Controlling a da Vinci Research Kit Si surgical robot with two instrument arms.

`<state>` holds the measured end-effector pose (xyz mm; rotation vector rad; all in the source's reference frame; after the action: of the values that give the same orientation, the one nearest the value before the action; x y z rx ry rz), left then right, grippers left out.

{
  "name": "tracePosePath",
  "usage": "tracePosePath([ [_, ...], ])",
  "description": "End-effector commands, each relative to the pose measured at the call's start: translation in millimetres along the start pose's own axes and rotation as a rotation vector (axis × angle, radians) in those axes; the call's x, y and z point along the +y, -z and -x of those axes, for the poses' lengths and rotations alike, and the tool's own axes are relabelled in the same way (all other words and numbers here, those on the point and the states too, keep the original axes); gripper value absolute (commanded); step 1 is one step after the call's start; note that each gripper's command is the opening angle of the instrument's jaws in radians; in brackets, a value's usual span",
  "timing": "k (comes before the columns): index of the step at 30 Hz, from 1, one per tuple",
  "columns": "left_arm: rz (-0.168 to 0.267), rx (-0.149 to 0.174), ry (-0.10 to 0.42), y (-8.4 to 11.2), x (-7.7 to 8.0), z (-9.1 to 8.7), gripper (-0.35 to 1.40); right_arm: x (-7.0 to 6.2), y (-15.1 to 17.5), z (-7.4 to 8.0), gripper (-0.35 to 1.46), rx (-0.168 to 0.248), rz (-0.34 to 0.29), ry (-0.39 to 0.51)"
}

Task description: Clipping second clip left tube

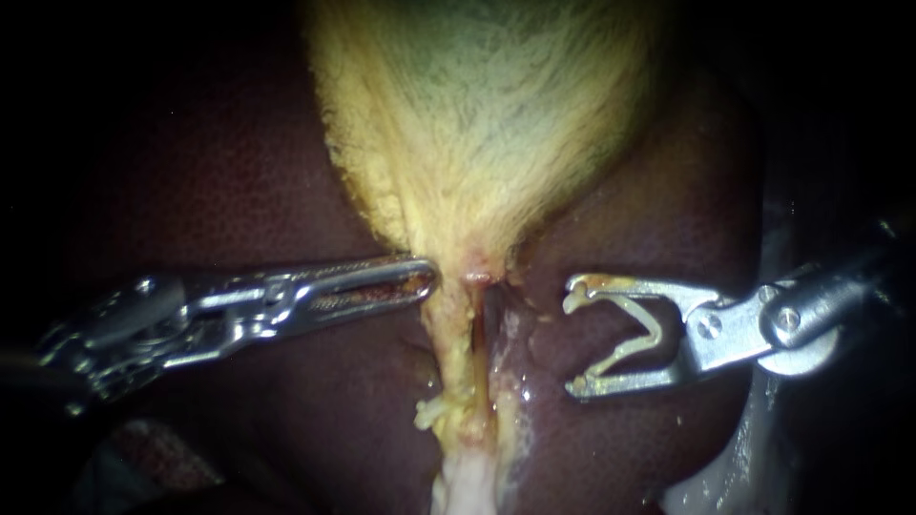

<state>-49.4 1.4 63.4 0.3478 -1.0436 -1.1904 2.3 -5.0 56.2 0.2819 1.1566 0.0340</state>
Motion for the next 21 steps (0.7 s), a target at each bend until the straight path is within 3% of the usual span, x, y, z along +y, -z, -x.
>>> tracePosePath([
  [1,-0.001,0.000,0.000,0.2,0.0,0.1,-0.35,-0.1,-0.1,0.1,0.60,0.000,0.000,0.000],
  [6,-0.009,0.005,0.000,1.8,0.5,0.2,-0.35,-0.8,-1.9,0.6,0.60,0.004,-0.010,0.014],
  [14,0.019,-0.006,0.000,5.7,2.0,0.7,-0.35,-2.5,-8.4,2.5,0.60,0.013,-0.042,-0.066],
  [21,0.024,-0.007,0.001,6.4,2.0,1.0,-0.35,-3.0,-13.9,4.1,0.60,0.014,-0.056,-0.102],
])
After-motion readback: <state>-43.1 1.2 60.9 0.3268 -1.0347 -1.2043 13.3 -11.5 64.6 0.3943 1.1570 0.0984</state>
